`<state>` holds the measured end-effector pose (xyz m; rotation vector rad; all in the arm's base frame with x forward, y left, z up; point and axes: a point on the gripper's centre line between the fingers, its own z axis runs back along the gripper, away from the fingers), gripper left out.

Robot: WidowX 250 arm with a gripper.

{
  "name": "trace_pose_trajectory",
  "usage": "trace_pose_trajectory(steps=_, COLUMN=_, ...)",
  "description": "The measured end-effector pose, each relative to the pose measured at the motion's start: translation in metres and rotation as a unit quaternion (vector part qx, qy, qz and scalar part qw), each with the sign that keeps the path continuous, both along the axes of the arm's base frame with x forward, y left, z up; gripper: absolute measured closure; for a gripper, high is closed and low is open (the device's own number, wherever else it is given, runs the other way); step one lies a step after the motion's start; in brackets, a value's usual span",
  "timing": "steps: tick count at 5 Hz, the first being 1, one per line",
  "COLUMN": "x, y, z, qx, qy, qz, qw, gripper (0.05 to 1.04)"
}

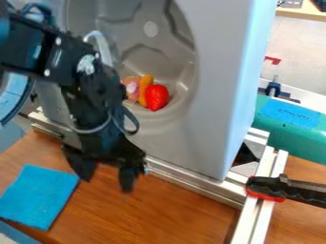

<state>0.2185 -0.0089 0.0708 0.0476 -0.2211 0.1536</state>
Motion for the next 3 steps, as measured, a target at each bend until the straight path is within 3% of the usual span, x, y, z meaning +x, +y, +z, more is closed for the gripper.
trace_pose_trajectory(steps=1, x=-0.006, y=0.046, z=-0.017, qx=0.054, qy=0.056, qz=0.052, qw=0.9956, gripper=0.083)
trace_pose_trajectory(steps=2, x=-0.003, y=0.089, z=-0.032, qx=0.049, qy=0.079, qz=0.103, qw=0.9904, gripper=0.083)
trace_pose_trajectory(steps=3, x=0.002, y=0.129, z=-0.046, qx=0.032, qy=0.081, qz=0.099, qw=0.9913, gripper=0.083)
